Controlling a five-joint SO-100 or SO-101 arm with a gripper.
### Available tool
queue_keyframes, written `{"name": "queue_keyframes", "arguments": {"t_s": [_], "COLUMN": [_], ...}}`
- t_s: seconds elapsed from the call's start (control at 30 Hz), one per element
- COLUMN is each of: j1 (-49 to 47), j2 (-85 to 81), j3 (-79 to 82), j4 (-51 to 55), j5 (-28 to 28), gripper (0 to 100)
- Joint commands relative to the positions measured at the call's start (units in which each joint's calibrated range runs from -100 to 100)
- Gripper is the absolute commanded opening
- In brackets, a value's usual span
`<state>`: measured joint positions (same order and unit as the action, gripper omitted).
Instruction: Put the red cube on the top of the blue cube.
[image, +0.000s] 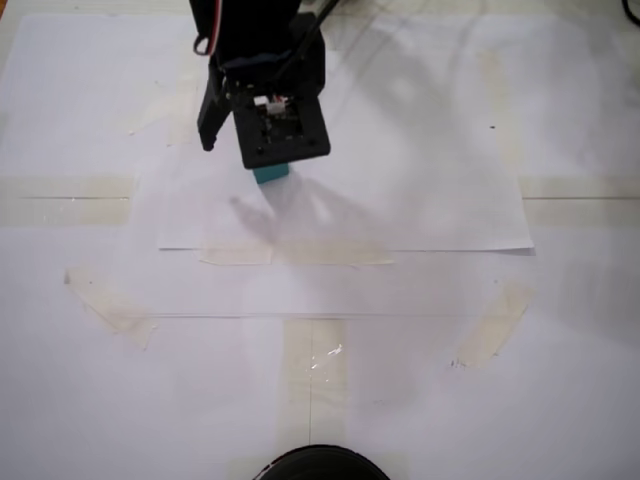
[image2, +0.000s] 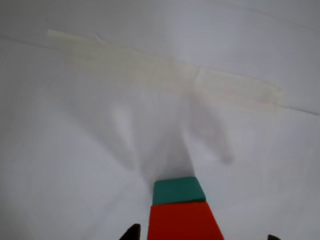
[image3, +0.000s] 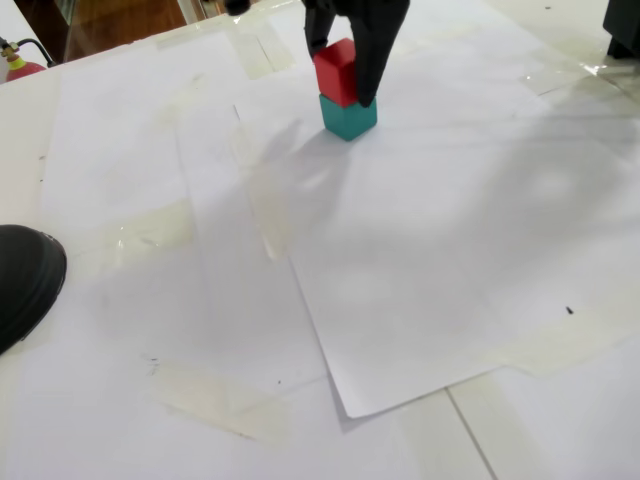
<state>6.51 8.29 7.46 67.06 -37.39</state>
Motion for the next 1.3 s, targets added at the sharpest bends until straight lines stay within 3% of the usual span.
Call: {"name": "queue_keyframes", "arguments": {"t_s": [0.0,0.6,1.03,1.13,1.27], "j1": [-1.21,-1.66,-2.12,-3.18,-4.54], "j2": [-2.88,-5.2,-22.19,-29.06,-40.39], "j3": [-0.33,1.58,-11.41,-6.59,6.84], "j4": [0.49,-1.55,16.31,17.12,14.11], "j5": [-1.07,-1.37,-4.25,-5.91,-8.84], "gripper": [37,37,36,32,12]}}
